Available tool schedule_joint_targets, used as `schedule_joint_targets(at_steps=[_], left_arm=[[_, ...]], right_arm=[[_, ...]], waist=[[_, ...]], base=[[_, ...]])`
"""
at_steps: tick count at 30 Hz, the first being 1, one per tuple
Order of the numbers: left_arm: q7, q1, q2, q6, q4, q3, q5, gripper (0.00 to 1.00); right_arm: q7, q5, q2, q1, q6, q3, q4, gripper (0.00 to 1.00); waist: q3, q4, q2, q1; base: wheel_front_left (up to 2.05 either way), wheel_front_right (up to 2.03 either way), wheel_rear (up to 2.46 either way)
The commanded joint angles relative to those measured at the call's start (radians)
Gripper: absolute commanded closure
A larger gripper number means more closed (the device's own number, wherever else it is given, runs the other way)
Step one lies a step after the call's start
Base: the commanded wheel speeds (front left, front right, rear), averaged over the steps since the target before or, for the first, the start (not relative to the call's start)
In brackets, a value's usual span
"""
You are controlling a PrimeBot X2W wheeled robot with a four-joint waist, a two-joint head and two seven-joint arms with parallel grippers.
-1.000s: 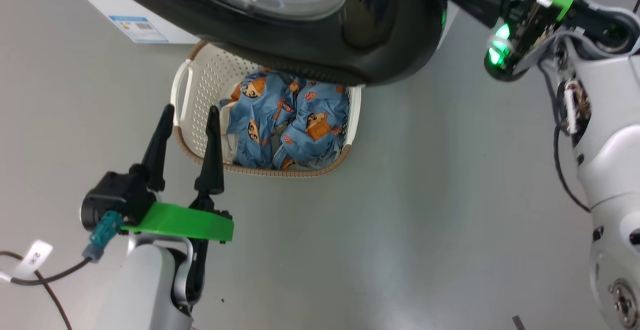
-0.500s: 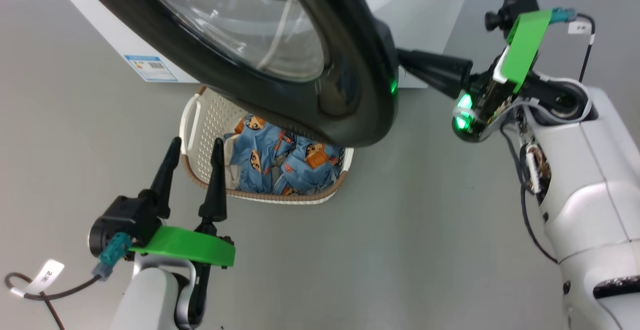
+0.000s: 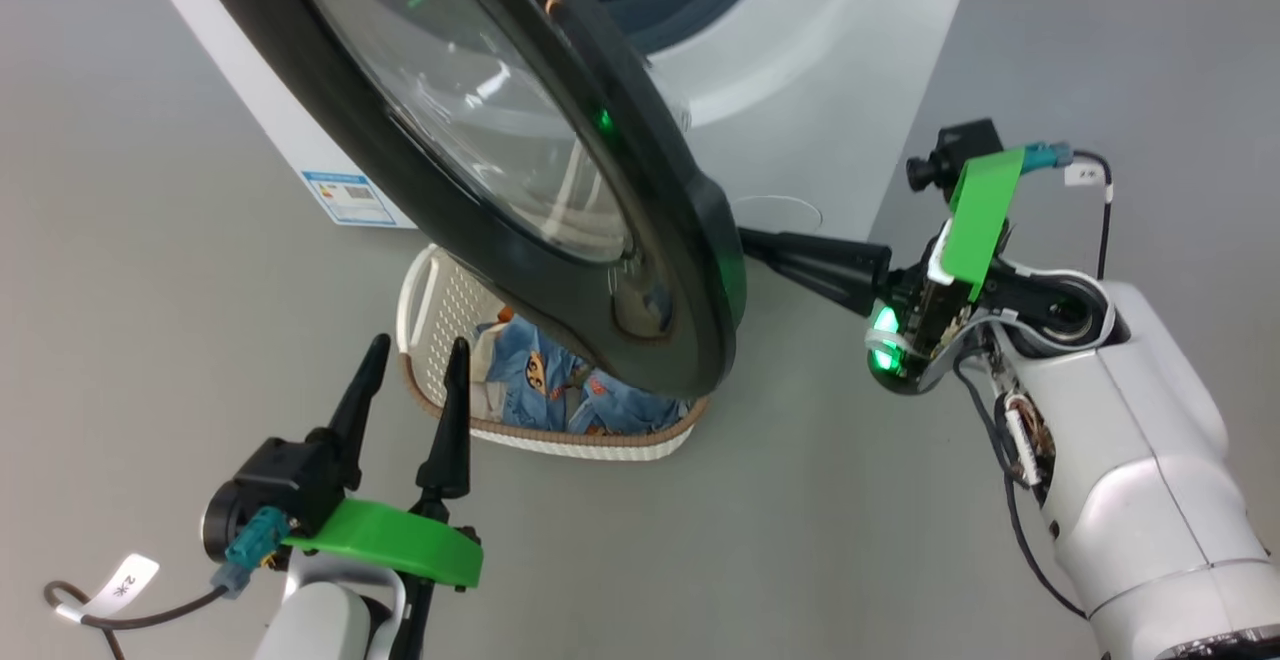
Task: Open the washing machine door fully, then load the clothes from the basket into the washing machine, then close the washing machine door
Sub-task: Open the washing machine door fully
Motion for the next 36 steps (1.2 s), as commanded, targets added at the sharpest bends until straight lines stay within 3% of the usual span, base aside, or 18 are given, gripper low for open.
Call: schedule_joint_targets(at_steps=[1, 24, 36], left_arm=[[-0.009, 0.003, 0.020, -0.005, -0.015, 0.027, 0.007, 0.00], [-0.009, 0.030, 0.020, -0.018, 0.002, 0.025, 0.009, 0.00], [-0.009, 0.034, 0.020, -0.019, 0.002, 0.032, 0.011, 0.00]], right_arm=[[-0.005, 0.018, 0.033, 0.012, 0.002, 0.025, -0.030, 1.00], [-0.085, 0.186, 0.036, 0.072, 0.002, 0.226, -0.040, 1.00], [-0.130, 0.230, 0.026, 0.085, 0.002, 0.242, -0.051, 1.00]], waist=[[-0.027, 0.018, 0.0000, 0.0001], [-0.076, 0.040, 0.0000, 0.0001], [-0.081, 0.032, 0.0000, 0.0001]], base=[[0.00, 0.00, 0.00], [0.00, 0.00, 0.00], [0.00, 0.00, 0.00]])
